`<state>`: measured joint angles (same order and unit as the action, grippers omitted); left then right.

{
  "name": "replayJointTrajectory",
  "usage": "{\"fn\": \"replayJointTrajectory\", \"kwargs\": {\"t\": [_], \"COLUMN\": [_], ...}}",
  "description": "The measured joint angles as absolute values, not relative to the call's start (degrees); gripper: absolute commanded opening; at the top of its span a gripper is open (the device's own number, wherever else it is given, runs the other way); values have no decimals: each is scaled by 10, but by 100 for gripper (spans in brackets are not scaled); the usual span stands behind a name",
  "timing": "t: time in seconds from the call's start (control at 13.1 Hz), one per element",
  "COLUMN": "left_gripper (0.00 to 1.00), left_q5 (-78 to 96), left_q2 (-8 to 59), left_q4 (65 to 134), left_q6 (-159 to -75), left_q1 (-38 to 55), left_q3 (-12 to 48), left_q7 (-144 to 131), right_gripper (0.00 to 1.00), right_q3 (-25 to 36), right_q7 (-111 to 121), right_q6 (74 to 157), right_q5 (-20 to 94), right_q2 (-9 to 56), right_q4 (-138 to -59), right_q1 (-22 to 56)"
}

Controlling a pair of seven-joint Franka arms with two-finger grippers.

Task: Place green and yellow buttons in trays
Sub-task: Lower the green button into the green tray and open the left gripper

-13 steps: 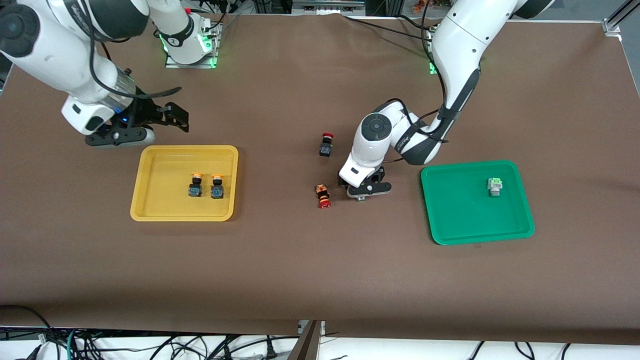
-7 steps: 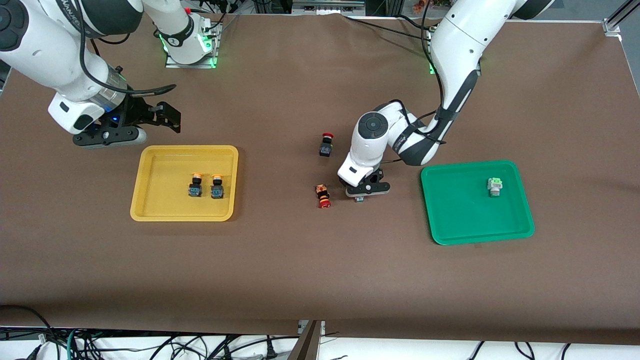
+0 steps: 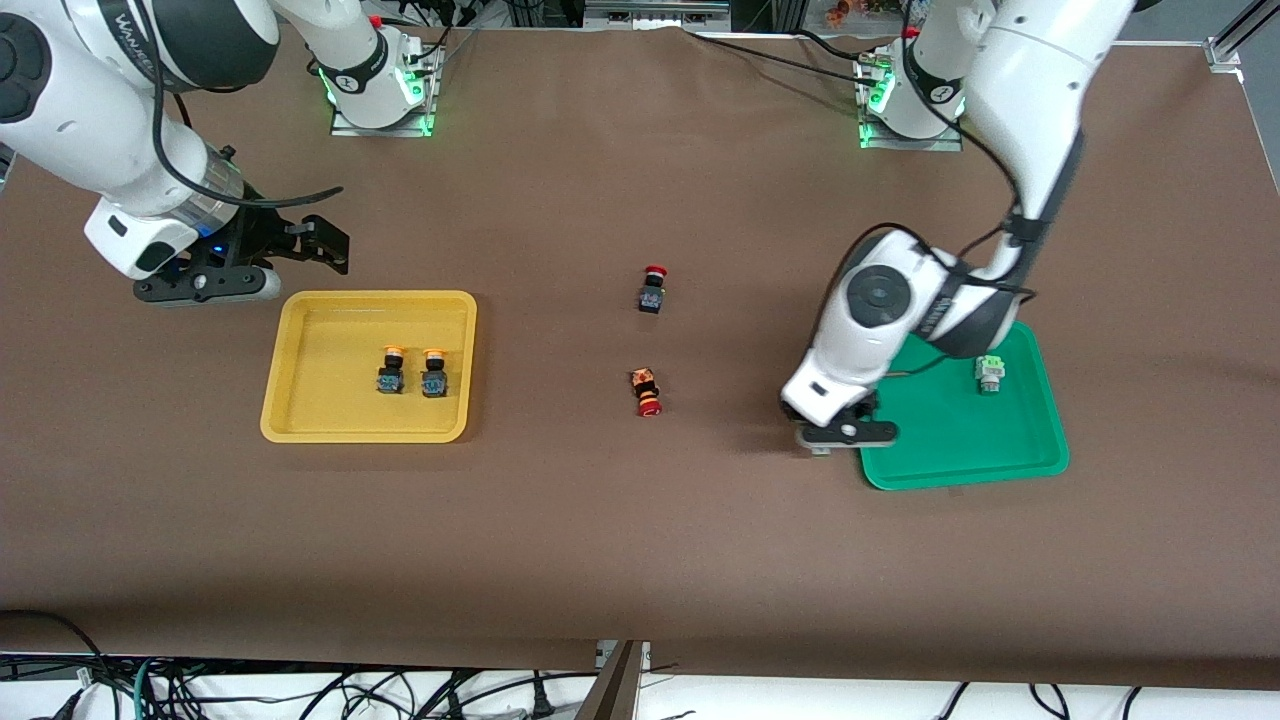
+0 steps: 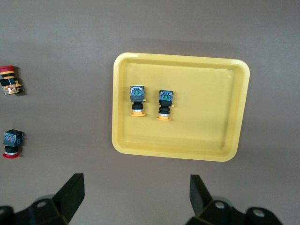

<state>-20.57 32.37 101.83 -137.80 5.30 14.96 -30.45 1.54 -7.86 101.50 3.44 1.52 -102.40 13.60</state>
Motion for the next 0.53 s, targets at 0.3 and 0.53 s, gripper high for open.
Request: {"fn": "replayJointTrajectory", "kwargs": {"t": [0.3, 0.53], "left_gripper": [0, 3], "left_q5": [-151, -122], "left_q2": [283, 282], "left_q4": [1097, 1130], "left_q6": [-1373, -1374], "left_q1": [0, -3], "left_q3": [111, 76], "left_q7": [-148, -93], "right_gripper": [99, 99], "right_q3": [1, 0], "right_q7": [-78, -78], "right_q6": [1015, 1015], "right_q5": [34, 34], "right_q2": [15, 15], "right_q4": [-1019, -1018], "right_q1": [119, 119]}}
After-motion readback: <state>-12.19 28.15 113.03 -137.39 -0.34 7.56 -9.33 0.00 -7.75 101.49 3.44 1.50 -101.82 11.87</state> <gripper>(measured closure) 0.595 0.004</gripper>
